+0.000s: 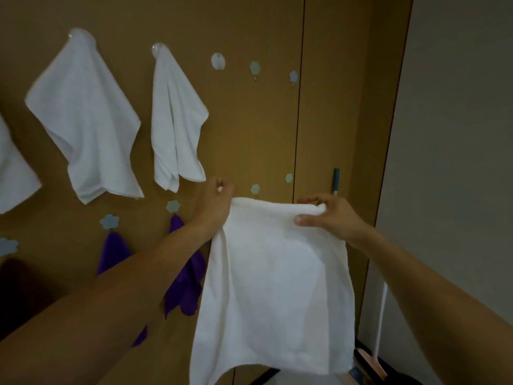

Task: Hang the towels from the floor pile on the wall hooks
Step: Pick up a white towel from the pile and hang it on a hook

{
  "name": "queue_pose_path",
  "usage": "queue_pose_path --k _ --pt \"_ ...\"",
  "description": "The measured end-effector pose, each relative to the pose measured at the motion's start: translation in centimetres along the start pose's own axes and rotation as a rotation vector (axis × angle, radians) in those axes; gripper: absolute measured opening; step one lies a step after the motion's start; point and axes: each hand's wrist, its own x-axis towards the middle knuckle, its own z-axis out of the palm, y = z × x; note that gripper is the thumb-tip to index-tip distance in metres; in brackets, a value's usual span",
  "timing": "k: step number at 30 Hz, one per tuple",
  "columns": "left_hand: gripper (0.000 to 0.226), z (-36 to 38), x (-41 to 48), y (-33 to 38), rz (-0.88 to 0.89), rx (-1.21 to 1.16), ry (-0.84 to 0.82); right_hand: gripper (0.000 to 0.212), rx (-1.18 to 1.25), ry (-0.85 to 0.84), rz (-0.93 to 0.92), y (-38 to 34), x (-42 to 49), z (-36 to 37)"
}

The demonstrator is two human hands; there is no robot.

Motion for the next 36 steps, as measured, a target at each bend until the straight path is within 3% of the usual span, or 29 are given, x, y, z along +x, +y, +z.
queue_pose_path --k 4,6,8,10,20,24,30,36 --pt "0.054 0.3 5.1 -0.6 0.063 0.317 -0.361 0.03 0.115 0.106 -0.002 -0.1 6.2 -0.2" --pt "0.047 0.9 7.5 -0.9 0.066 0.451 -0.487 0.028 0.155 0.138 -0.026 -0.1 9.4 0.2" --pt "0.03 1.4 10.0 -0.8 0.057 0.376 -0.477 0.034 0.167 0.154 -0.034 0.0 12.3 0.7" --pt "0.038 1.8 12.4 -0.9 0.062 0.23 -0.437 0.032 0.216 0.177 -0.051 0.2 15.3 1.2" --pt "0.021 3.6 25.4 -0.4 0.197 0.183 0.1 0.025 0.498 0.288 -0.33 -3.7 31.3 4.1" --pt "0.025 4.6 30.6 0.8 0.259 0.165 0.293 0.027 0.576 0.316 -0.412 -6.1 38.3 4.7" --pt "0.022 4.7 38.6 4.6 0.4 0.289 0.56 0.026 0.615 0.35 -0.489 -12.0 47.8 3.9" --pt "0.024 2.6 44.9 9.0 0.466 0.608 0.79 0.019 0.475 0.43 -0.568 -18.3 53.8 2.8"
